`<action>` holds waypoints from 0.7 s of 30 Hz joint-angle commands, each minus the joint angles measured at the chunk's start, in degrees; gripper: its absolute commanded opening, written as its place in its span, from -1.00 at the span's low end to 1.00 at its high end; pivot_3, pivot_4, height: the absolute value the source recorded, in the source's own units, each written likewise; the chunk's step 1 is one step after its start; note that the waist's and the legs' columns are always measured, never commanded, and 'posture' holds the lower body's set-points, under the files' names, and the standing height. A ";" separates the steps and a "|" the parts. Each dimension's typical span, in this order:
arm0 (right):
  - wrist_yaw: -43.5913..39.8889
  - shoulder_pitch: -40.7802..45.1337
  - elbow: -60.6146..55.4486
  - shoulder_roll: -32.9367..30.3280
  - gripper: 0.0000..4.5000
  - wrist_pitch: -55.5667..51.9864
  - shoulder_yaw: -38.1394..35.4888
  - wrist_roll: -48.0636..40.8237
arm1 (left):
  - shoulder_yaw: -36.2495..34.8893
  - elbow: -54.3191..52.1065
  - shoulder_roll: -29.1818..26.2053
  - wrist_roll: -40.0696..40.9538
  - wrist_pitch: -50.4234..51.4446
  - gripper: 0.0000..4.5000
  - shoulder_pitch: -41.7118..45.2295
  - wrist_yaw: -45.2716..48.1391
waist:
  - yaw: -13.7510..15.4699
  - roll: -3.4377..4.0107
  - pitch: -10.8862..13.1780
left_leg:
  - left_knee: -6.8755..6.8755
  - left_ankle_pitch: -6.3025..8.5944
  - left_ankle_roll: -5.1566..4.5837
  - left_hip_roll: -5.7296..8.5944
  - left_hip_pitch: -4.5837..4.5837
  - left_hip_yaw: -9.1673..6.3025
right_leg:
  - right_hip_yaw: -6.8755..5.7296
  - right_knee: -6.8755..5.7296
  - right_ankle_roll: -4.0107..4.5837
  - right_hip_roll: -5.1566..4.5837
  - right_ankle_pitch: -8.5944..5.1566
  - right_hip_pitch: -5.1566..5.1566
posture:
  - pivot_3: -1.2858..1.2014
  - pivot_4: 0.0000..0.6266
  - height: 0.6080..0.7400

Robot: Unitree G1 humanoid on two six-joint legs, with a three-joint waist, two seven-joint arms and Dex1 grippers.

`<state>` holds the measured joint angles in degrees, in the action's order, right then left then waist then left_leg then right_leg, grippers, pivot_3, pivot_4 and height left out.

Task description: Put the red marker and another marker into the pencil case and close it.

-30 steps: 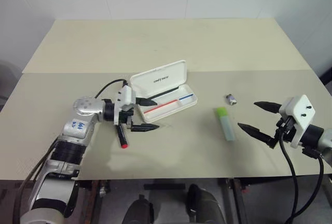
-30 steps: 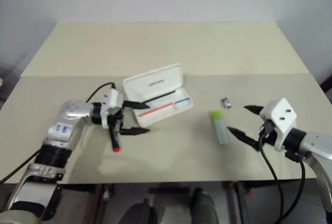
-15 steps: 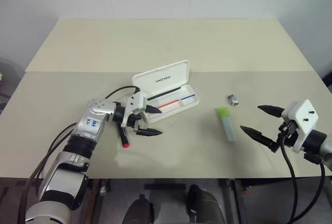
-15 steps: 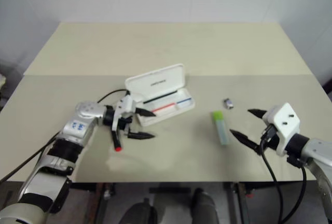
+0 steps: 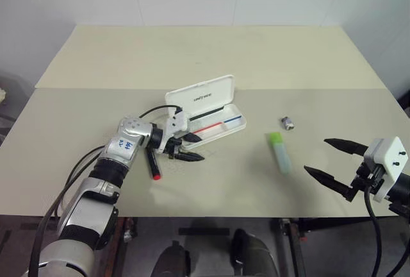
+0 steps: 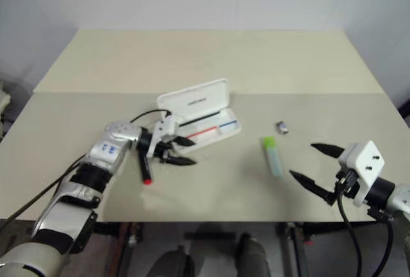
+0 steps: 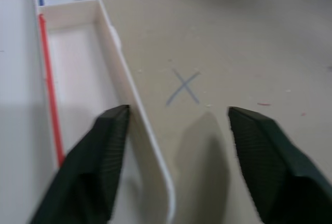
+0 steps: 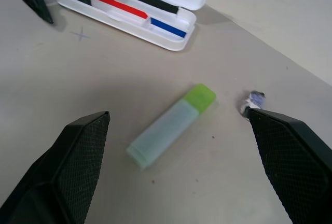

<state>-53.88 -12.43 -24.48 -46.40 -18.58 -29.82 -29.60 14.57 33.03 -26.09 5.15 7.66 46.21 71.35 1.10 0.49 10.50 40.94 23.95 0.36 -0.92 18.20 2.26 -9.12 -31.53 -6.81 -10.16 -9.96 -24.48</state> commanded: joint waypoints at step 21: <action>-1.19 4.65 0.09 1.34 1.00 2.39 -0.53 -2.80 | -2.04 -9.46 -4.53 -2.04 -8.07 -0.99 0.73 -1.00 | 0.31 -0.13 0.08 | 0.09 0.06 -0.10 0.00 0.15 0.03 | -0.02 0.12 -0.05 0.01 0.09 -0.06 | 0.03 -0.52 1.00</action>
<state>-54.25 -7.42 -22.37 -45.27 -17.50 -28.78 -30.85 13.52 27.58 -29.95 2.74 0.38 46.62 70.15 1.41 0.37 10.58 41.03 24.01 0.25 -0.91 18.35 2.29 -9.14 -31.40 -6.87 -10.15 -9.87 -24.54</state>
